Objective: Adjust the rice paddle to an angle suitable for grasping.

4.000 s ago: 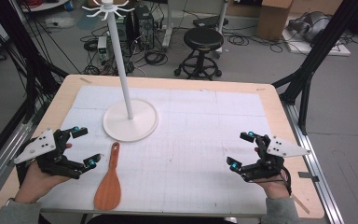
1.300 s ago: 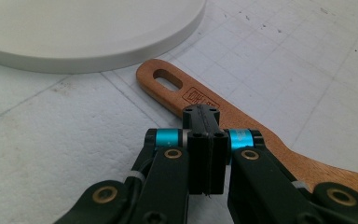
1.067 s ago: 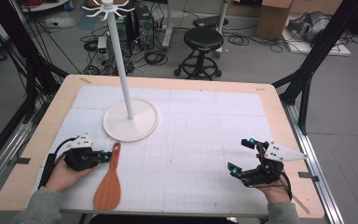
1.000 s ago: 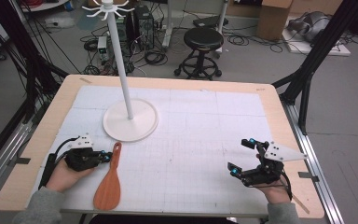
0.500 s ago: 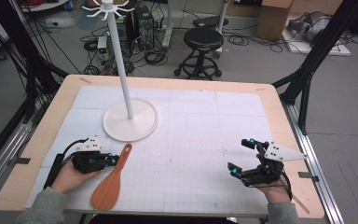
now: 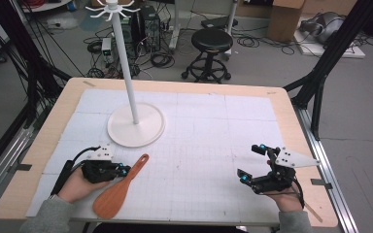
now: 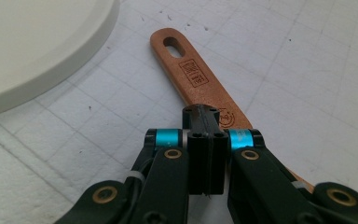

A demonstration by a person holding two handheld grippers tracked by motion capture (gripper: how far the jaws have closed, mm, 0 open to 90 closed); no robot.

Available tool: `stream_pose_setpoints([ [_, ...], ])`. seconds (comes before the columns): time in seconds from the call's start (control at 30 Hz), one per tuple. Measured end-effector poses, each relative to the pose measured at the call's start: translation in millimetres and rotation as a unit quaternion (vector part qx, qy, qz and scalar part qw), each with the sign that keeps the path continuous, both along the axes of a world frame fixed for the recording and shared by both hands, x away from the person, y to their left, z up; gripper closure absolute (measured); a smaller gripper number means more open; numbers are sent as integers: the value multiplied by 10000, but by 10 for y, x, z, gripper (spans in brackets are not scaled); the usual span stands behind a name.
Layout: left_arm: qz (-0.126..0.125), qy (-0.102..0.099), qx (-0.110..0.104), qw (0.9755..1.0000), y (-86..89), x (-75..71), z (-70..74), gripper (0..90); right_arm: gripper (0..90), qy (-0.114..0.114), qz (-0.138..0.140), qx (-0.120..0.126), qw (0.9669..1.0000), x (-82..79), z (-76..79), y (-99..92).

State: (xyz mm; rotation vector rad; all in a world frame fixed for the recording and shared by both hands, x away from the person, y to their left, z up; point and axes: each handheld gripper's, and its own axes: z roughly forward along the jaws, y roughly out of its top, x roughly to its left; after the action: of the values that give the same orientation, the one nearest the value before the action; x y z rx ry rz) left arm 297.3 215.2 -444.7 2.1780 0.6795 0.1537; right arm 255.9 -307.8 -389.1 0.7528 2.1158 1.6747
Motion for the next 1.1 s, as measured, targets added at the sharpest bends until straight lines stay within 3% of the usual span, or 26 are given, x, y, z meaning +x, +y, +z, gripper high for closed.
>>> stream_pose_setpoints([
  [0.4,-367,82,140,9992,-204,-49,31,896,1,-8,-14,16,10000,-1,-3,-10],
  [0.5,-436,230,47,9988,-237,-54,28,896,0,3,-14,22,10000,-2,-3,-9],
  [0.93,-681,120,197,9974,-364,-116,45,895,1,-12,-17,25,10000,0,-4,-13],
  [1.1,-889,99,285,9956,-448,-157,60,895,1,-2,-22,20,10000,-1,-4,-15],
])
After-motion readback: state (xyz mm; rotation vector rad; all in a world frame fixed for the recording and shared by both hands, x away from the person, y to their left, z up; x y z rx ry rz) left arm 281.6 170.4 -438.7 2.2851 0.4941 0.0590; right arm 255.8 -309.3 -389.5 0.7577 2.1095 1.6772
